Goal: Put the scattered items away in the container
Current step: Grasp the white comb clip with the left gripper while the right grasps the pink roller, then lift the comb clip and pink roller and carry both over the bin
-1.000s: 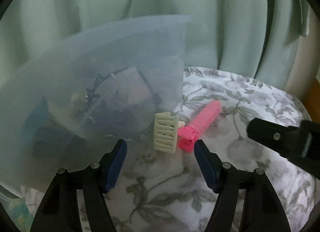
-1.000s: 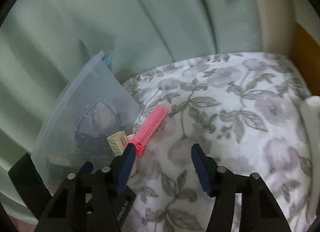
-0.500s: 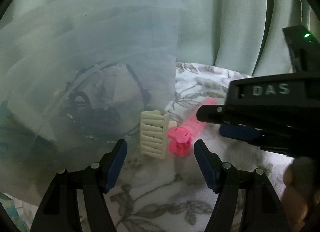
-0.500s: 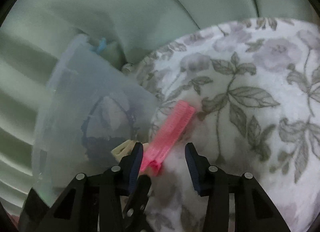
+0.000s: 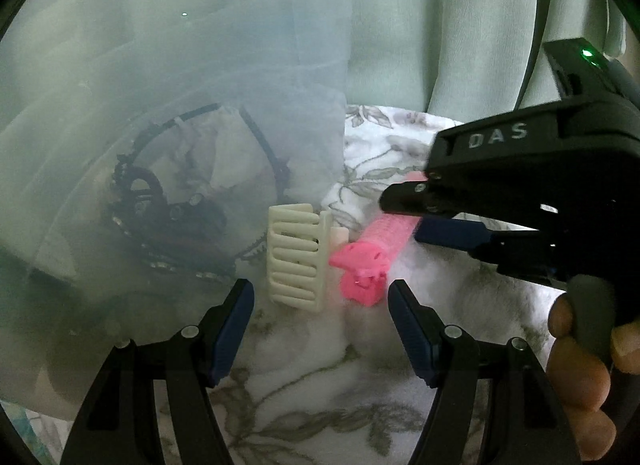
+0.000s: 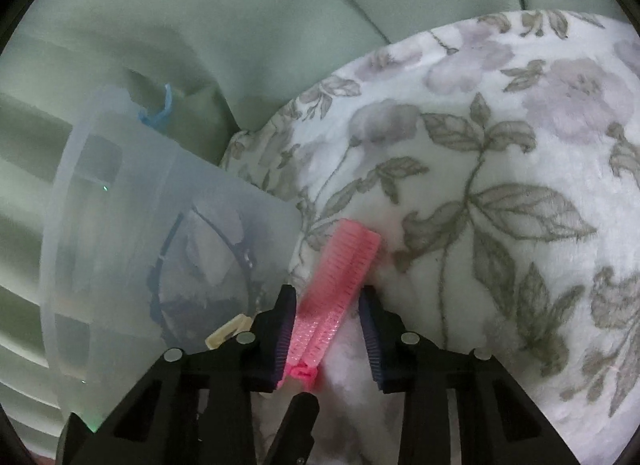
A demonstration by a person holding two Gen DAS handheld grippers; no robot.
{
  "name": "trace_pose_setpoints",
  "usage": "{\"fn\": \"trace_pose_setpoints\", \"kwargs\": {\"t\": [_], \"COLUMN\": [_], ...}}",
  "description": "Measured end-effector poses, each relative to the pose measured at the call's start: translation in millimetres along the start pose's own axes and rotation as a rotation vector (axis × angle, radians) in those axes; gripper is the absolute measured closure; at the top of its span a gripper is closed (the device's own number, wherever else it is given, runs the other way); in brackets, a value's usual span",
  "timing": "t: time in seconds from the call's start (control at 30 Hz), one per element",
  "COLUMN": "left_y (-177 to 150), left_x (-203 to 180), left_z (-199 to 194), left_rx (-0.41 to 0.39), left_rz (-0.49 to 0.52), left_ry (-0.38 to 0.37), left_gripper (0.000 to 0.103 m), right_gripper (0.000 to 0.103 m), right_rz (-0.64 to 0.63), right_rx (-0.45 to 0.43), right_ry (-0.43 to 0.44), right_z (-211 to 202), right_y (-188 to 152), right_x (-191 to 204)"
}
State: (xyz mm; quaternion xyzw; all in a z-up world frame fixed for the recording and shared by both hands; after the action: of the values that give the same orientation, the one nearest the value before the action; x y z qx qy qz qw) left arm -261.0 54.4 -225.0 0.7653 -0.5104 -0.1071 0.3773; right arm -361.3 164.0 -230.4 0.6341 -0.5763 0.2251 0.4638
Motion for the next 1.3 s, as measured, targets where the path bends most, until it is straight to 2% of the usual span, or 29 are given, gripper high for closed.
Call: {"fn": "trace_pose_setpoints", "kwargs": {"t": [0.13,0.33,0.37,0.5,0.6,0.9,1.07,1.3], "left_y": [0.9,5.1,6.7,12.4,16.7,21.1,18.9,2.5], "left_x": [-3.9,-12.7,-12.0,-9.9,-12.8,-16.6,-18.2,-16.5], "left_z": [3.6,11.3,15.8,23.9,28.8,33.5,29.8,8.2], "left_rx": [0.011,0.042,0.045,0.074,0.084,0.085,0.126,0.177], "left_rz": [0.002,-0.016,-0.02,-0.043,-0.057,-0.059,-0.035,0.014], "left_ry": [-0.003,-0.064,-0.071,-0.069,-0.068,-0.066,-0.095,-0.154], "left_gripper": [0.032,0.033,0.034,0.051,0.055,0.065,0.066,0.066], "right_gripper": [0.07,0.07,0.07,0.071,0.071,0.071,0.071,0.071], "right_rz": [0.016,0.039,0.039,0.052,0.078,0.144,0.163,0.202], "right_rx": [-0.073,-0.15,-0.16,-0.215,-0.244,-0.296,-0.315,-0.324], "right_ry": [-0.021,-0.049,-0.051,-0.068,-0.082,-0.083,-0.08,-0.113], "right_z": [-20.7,-52.7,-57.7,-82.5,-97.6,-121.6,-128.0,-139.6], "right_y": [2.7,0.4,-1.2,-10.7,-19.9,-42.0,-55.6,-91.7], "right_x": [-6.6,-17.1,-18.0,-21.7,-26.2,-37.9,-32.2,-20.5]}}
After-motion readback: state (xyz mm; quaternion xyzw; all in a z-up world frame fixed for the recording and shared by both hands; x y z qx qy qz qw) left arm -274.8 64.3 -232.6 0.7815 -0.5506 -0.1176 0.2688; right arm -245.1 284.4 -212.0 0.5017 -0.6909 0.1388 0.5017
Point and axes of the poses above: each gripper's, at about its wrist camera, not at the fingertips, and z roughly the way its jaws point, x to its left, y to its top, the point moved 5 cm from there along z, roughly the way its jaws point, and after that the axes turned 13 degrees about y, right-handed, at the moved point
